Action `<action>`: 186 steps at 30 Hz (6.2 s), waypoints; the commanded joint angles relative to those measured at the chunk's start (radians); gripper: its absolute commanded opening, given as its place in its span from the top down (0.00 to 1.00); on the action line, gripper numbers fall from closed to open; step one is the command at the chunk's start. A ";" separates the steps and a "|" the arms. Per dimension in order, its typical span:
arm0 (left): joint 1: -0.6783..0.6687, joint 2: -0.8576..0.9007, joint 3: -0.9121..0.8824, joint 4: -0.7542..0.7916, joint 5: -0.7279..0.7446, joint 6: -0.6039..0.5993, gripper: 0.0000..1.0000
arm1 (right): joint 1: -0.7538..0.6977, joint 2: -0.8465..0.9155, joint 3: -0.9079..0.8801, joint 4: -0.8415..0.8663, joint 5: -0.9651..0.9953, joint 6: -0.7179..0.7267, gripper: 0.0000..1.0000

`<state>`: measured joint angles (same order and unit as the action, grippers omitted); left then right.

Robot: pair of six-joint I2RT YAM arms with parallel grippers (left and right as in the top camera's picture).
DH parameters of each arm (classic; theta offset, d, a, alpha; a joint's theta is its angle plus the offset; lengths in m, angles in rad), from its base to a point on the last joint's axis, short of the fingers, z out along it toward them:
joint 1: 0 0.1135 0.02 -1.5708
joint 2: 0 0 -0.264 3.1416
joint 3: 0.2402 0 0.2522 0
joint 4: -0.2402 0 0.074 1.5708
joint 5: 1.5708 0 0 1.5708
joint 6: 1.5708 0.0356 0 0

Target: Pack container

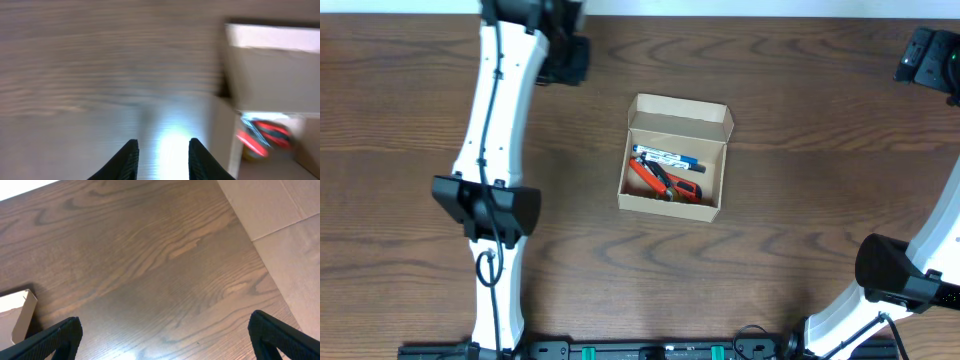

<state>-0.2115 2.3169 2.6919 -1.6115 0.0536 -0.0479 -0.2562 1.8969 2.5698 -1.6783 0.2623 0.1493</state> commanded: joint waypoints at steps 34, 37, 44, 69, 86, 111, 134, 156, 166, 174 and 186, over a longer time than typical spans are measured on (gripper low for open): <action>0.076 0.025 -0.547 0.199 0.270 0.056 0.94 | -0.004 0.003 0.000 0.145 -0.282 0.007 0.01; 0.071 0.025 -0.596 0.211 0.327 0.079 0.94 | -0.004 0.012 -0.019 0.092 -0.296 0.012 0.01; 0.053 0.025 -0.604 0.259 0.349 0.082 0.94 | -0.004 0.019 -0.298 0.051 -0.342 0.048 0.32; -0.045 0.025 -0.604 0.248 0.505 0.084 0.94 | -0.004 0.018 -0.842 0.393 -0.772 0.022 0.53; -0.092 0.025 -0.604 0.124 0.500 0.079 0.94 | -0.004 0.018 -0.842 0.392 -0.772 0.022 0.51; -0.089 0.025 -0.604 0.210 0.497 0.069 0.94 | 0.058 0.019 -0.939 0.471 -0.803 0.137 0.76; -0.090 0.025 -0.604 0.182 0.496 0.075 0.94 | 0.185 0.019 -1.180 0.745 -0.788 0.275 0.96; -0.090 0.025 -0.604 0.142 0.497 0.098 0.94 | 0.143 0.100 -1.180 0.946 -0.936 0.232 0.99; -0.090 0.025 -0.604 0.142 0.498 0.101 0.94 | 0.147 0.126 -1.179 0.961 -0.952 0.239 0.98; -0.090 0.025 -0.604 0.134 0.543 0.101 0.94 | 0.148 0.126 -1.179 1.003 -0.982 0.255 0.98; -0.092 0.025 -0.604 0.119 0.578 0.101 0.94 | 0.154 0.131 -1.179 1.066 -1.008 0.283 0.97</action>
<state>-0.3031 2.3360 2.0853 -1.4853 0.6117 0.0341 -0.1070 2.0212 1.3918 -0.6220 -0.7197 0.4137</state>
